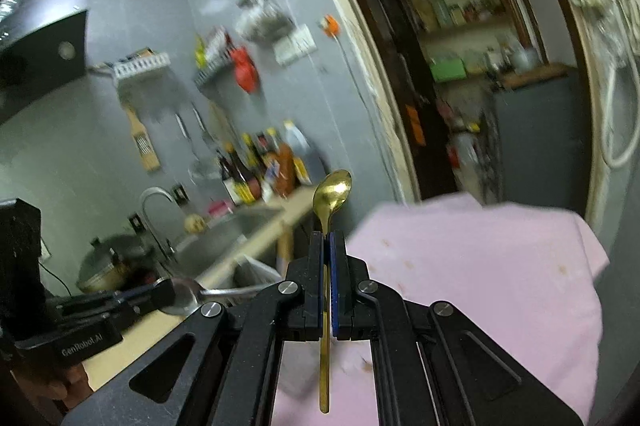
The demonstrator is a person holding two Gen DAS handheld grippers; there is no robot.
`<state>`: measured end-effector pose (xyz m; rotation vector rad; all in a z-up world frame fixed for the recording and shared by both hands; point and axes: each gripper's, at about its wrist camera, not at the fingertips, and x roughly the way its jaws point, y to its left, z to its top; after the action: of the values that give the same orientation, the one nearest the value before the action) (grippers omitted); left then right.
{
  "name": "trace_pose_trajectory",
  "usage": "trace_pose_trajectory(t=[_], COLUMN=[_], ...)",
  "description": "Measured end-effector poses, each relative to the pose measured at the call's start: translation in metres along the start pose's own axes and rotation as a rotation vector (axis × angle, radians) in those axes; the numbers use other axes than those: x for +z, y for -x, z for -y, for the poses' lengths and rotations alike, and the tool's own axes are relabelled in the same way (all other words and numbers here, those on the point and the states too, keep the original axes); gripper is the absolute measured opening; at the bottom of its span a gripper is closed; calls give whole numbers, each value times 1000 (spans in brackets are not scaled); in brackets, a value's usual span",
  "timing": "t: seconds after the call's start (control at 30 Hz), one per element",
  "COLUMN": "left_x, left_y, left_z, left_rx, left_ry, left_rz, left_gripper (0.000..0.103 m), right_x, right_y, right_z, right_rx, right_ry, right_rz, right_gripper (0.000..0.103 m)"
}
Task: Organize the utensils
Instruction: 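Lift both spoons and carry them over the white holder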
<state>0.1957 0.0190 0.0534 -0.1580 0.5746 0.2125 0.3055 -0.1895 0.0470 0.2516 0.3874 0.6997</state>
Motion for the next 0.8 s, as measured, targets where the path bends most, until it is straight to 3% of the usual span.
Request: trace_pose_trajectory(t=[0.17, 0.4, 0.8], left_x=[24, 29, 7], left_y=[13, 14, -5], left_z=[-28, -49, -48], left_rx=[23, 66, 78], left_ry=[-3, -55, -140], left_rz=[9, -48, -139], left_gripper=[3, 3, 3], right_x=[16, 8, -28], right_y=[-18, -56, -94], right_z=[-37, -73, -68], right_rx=[65, 110, 66], right_ry=[8, 14, 23], right_rz=[65, 83, 17], right_gripper=[3, 3, 3])
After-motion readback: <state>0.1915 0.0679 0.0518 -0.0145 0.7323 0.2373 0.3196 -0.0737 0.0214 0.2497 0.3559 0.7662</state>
